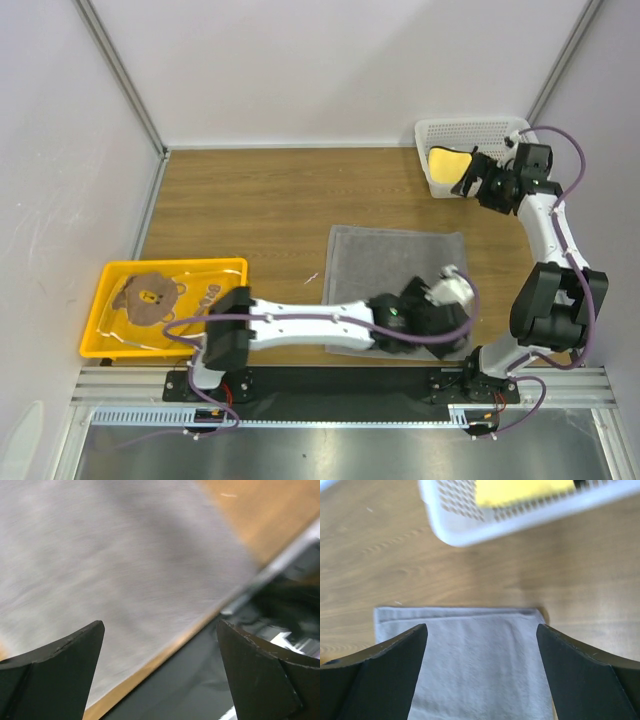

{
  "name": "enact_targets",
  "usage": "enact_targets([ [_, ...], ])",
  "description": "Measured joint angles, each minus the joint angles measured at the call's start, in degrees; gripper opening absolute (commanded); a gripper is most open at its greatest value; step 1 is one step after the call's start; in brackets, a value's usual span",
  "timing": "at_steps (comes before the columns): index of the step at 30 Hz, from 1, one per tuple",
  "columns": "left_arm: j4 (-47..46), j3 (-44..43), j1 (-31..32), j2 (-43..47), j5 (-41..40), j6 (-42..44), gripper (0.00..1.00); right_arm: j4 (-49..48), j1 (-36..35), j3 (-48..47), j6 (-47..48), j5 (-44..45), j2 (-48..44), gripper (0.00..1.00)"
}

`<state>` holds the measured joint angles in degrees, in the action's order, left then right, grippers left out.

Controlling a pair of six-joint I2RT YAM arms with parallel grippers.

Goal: Fold and stack the towels
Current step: Fold the towel

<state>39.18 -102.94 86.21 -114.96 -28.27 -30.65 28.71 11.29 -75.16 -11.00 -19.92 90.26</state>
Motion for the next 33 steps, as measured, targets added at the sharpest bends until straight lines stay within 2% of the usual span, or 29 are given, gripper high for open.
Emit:
enact_targets([
  [2, 0.70, 4.87, -2.99, 4.83, 0.07, -2.29, 1.00, 1.46, -2.05, -2.75, -0.09, 1.46, -0.63, 0.98],
  [6, 0.57, 20.00, -12.70, 19.56, 0.68, -8.79, 1.00, 3.61, -9.49, -5.70, -1.66, 5.81, -3.61, 0.98],
  [9, -2.91, 31.95, -21.49, 29.35, 2.23, -14.08, 0.97, 2.91, -14.10, -2.71, -5.22, 6.56, -6.80, 0.95],
  [12, -3.80, 40.11, -26.43, 33.24, 4.35, -18.12, 0.95, -0.07, -17.11, 4.66, -10.14, 6.69, -9.42, 0.91],
  [16, -6.54, 46.51, -26.23, 34.18, 8.63, -22.32, 0.79, -2.86, -23.54, 10.25, -16.13, 9.40, -7.08, 0.82],
  [19, -12.74, 54.99, -25.79, 38.53, 12.70, -26.08, 0.76, -5.62, -31.12, 9.38, -19.26, 12.28, -2.21, 0.78],
  [21, -15.13, 59.87, -25.62, 41.48, 14.38, -28.11, 0.75, -6.58, -35.23, 6.88, -20.37, 14.38, 1.99, 0.75],
  [25, -18.40, 66.31, -25.27, 46.16, 16.06, -30.97, 0.75, -6.54, -41.83, -4.13, -21.20, 19.30, 14.45, 0.71],
  [29, -21.62, 72.02, -24.50, 53.53, 16.46, -33.83, 0.73, -4.20, -45.20, -13.94, -21.38, 24.50, 24.06, 0.66],
  [33, -22.43, 78.66, -24.46, 61.72, 16.50, -36.61, 0.73, 0.44, -47.69, -20.61, -21.46, 29.31, 29.81, 0.58],
])
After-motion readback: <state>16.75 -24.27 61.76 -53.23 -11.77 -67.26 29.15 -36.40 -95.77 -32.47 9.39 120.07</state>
